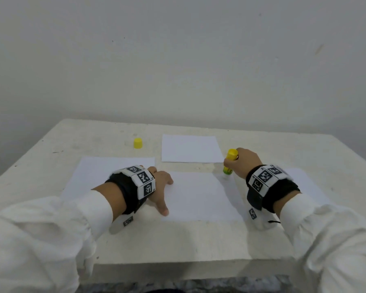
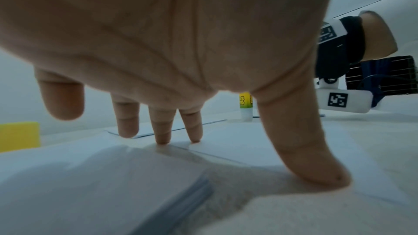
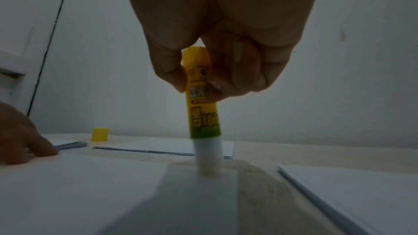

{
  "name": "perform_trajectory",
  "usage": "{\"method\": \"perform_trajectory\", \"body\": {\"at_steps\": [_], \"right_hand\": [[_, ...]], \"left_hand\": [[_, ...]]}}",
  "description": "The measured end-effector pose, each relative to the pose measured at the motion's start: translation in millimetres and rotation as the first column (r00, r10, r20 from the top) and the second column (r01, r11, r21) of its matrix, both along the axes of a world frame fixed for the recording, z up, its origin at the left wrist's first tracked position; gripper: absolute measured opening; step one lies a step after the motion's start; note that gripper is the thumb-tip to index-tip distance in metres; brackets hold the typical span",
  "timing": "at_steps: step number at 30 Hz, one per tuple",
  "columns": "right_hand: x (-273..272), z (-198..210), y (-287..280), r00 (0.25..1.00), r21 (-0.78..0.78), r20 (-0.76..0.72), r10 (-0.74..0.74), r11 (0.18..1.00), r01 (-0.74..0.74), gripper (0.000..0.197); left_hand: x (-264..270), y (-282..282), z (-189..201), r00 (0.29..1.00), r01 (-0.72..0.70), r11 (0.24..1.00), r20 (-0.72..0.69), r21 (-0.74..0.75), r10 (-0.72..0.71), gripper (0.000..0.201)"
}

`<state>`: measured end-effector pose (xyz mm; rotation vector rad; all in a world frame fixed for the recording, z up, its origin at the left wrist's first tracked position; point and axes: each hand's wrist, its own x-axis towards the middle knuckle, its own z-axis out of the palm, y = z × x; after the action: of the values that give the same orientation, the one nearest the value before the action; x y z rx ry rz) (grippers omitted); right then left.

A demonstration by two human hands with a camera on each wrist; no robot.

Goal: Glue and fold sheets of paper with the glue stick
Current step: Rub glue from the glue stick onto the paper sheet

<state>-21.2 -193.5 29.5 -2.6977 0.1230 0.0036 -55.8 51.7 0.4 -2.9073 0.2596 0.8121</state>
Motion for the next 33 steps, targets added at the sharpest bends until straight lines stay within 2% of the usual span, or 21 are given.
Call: {"method": "perform_trajectory", "body": {"at_steps": [2,4,8,11,15,21,26,31,33], "right_hand": [[-6.8,2.3,8.8,0.994,0.086,0.111,-0.018,0.996,0.009,0.018],[-16.6,7.2,25.8,0.982,0.191,0.187,0.023,0.980,-0.059,0.017],[-31.3,4.9,77.8,0.943,0.213,0.037,0.331,0.919,-0.331,0.022],[-32.2,-6.6,103.0,0.910,0.149,0.012,0.415,0.899,-0.412,0.023],[-33.5,-12.5,110.8,0.907,0.147,-0.001,0.421,0.897,-0.416,0.023],[-58.3,-9.6,102.6,0.859,0.139,-0.044,0.511,0.854,-0.501,0.027],[-78.9,-5.6,91.8,0.852,0.137,-0.069,0.519,0.851,-0.508,0.027],[-86.1,-4.1,58.4,0.891,0.138,-0.065,0.450,0.888,-0.439,0.025],[-89.1,-3.4,38.7,0.910,0.147,-0.066,0.410,0.906,-0.397,0.022]], "left_hand": [[-1.0,1.5,4.3,0.998,-0.061,0.998,-0.021,-0.009,0.060,0.119],[-2.1,0.9,8.4,0.997,-0.075,0.997,-0.021,0.000,0.075,0.128],[-4.9,1.2,10.8,0.998,-0.063,0.998,-0.009,-0.006,0.063,0.137],[-8.7,1.1,8.4,0.998,-0.049,0.999,0.030,0.000,0.049,0.131],[-10.3,-0.7,8.6,0.999,-0.034,0.999,0.040,0.015,0.034,0.120],[-14.3,-3.5,13.3,0.998,0.046,0.998,0.040,0.051,-0.048,0.103],[-10.2,-7.6,10.6,0.994,0.102,0.991,0.016,0.088,-0.104,0.109],[-8.4,-9.4,10.0,0.994,0.102,0.988,0.024,0.113,-0.106,0.120],[-7.4,-8.3,8.9,0.995,0.097,0.990,0.019,0.107,-0.100,0.118]]}}
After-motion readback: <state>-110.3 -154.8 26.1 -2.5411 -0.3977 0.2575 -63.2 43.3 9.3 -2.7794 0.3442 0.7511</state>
